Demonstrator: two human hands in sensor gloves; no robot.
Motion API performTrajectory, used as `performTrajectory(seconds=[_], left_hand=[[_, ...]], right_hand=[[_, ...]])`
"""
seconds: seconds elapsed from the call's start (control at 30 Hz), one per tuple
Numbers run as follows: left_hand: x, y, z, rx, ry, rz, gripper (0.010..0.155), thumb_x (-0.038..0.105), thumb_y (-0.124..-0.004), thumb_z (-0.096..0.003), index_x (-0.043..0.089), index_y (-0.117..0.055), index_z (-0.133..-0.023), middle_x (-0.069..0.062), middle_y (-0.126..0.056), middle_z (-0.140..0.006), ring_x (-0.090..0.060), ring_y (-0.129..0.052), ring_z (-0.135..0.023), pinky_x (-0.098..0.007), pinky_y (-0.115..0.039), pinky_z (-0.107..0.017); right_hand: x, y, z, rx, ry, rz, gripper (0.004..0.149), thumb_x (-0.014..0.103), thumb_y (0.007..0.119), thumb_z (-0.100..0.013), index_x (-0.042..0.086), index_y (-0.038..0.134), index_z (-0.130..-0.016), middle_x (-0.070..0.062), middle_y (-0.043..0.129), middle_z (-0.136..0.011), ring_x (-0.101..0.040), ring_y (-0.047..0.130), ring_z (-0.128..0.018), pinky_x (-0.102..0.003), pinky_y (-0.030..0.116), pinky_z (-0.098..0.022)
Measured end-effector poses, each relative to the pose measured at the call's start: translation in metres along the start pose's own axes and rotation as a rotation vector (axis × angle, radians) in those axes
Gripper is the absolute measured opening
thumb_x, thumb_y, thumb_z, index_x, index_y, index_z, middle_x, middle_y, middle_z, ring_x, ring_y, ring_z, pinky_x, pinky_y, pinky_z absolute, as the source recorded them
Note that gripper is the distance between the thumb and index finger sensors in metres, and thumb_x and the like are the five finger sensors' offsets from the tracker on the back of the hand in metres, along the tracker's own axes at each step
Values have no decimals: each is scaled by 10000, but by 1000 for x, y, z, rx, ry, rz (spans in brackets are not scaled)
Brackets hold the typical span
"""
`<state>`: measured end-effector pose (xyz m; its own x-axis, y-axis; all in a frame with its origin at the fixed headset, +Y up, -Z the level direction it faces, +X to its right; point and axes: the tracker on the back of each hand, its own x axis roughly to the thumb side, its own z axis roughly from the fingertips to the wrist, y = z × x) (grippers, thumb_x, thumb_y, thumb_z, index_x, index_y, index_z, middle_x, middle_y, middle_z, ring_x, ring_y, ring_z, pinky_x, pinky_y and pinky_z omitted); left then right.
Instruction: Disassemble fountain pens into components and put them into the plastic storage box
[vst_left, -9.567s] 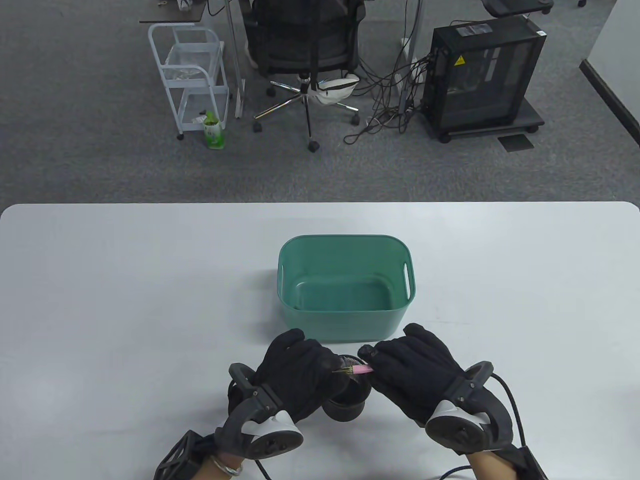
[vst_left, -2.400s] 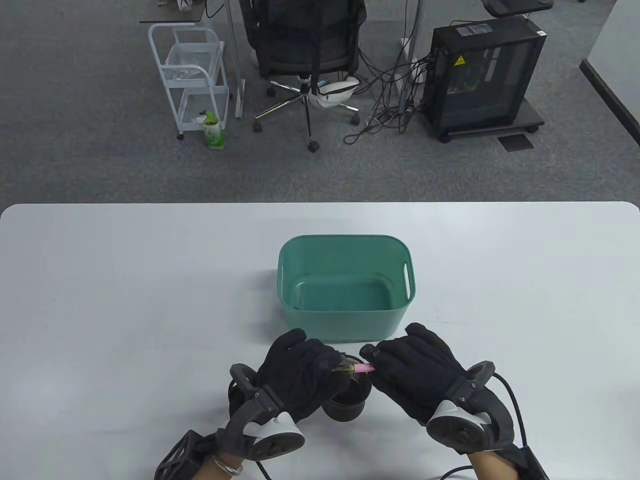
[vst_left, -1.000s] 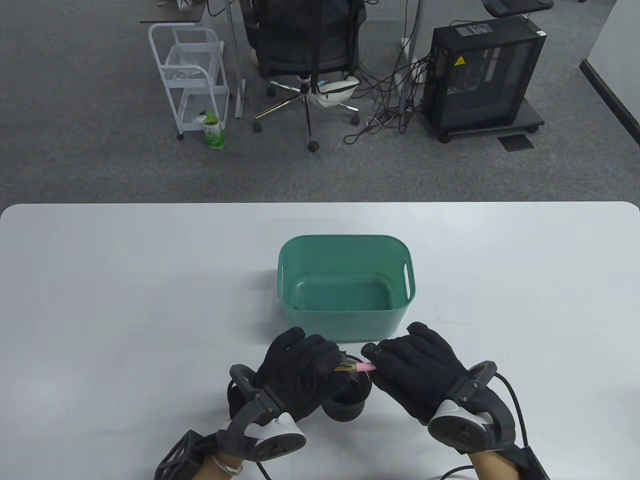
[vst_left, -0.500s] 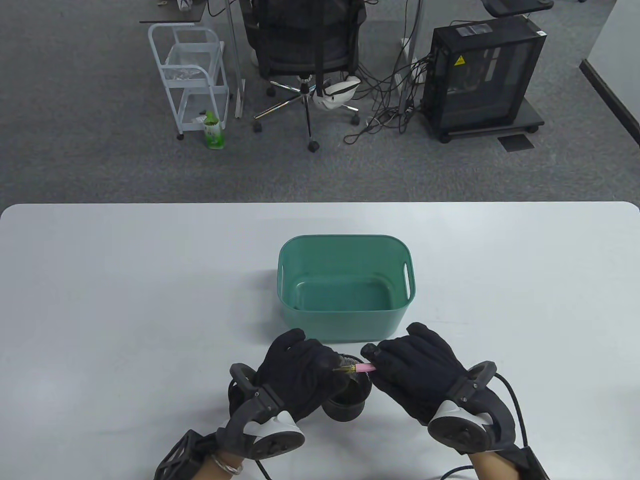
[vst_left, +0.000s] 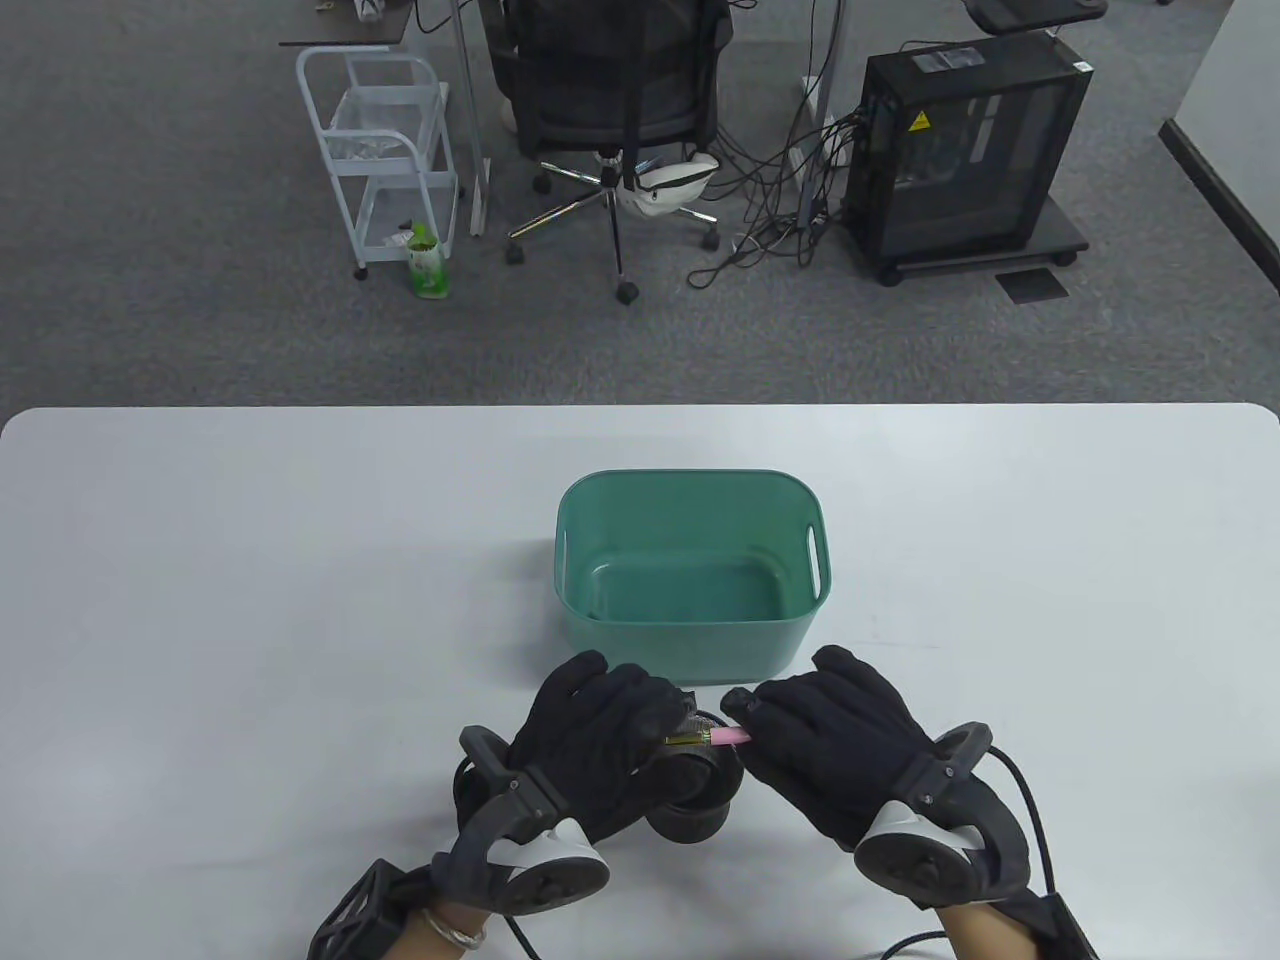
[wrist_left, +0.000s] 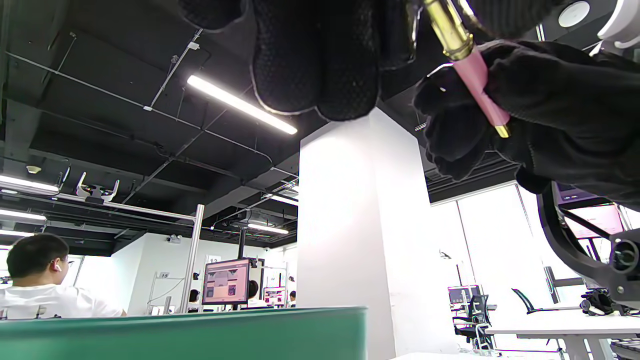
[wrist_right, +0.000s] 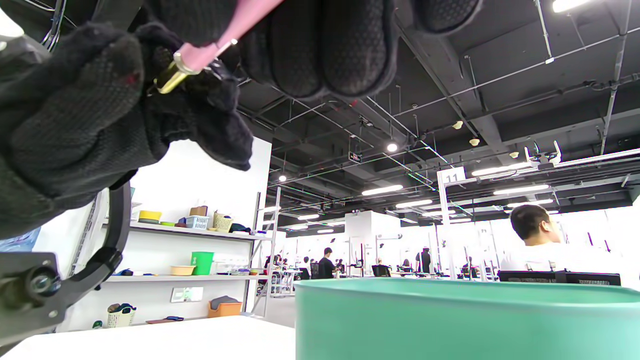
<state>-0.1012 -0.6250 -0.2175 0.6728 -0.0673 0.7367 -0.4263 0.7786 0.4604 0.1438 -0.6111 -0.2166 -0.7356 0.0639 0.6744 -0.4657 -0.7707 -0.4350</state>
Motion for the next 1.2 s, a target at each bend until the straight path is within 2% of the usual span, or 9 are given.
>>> performTrajectory(seconds=[0.17, 0.33, 0.57, 1.2], left_hand=[[1, 1, 0, 17, -13, -9, 591, 566, -699, -612, 152, -624, -1028, -25, -872, -973, -262, -850, -906, -538, -538, -823], [3, 1, 0, 18, -17, -20, 523, 521, -721, -625, 164, -640, -999, -5, -882, -950, -244, -864, -888, -530, -543, -822], [3, 1, 0, 25, -12, -18, 456, 487, -710, -642, 171, -672, -969, 6, -907, -912, -235, -886, -856, -522, -555, -815], [2, 0, 0, 28, -8, -15, 458, 502, -620, -653, 147, -774, -898, -3, -990, -798, -232, -956, -750, -511, -601, -782]], right_hand=[[0, 0, 0, -1, 1, 0, 442, 492, 691, -559, 303, 828, -935, 55, 861, -865, -128, 873, -762, -486, 593, -779], [0, 0, 0, 1, 1, 1, 443, 492, 690, -559, 302, 829, -935, 56, 860, -865, -128, 874, -762, -486, 592, -779], [0, 0, 0, 1, 0, -2, 444, 492, 691, -558, 303, 827, -936, 55, 860, -865, -127, 874, -762, -486, 592, -779], [0, 0, 0, 2, -2, -1, 442, 491, 691, -559, 303, 829, -935, 55, 861, -865, -129, 873, -763, -486, 592, -779]])
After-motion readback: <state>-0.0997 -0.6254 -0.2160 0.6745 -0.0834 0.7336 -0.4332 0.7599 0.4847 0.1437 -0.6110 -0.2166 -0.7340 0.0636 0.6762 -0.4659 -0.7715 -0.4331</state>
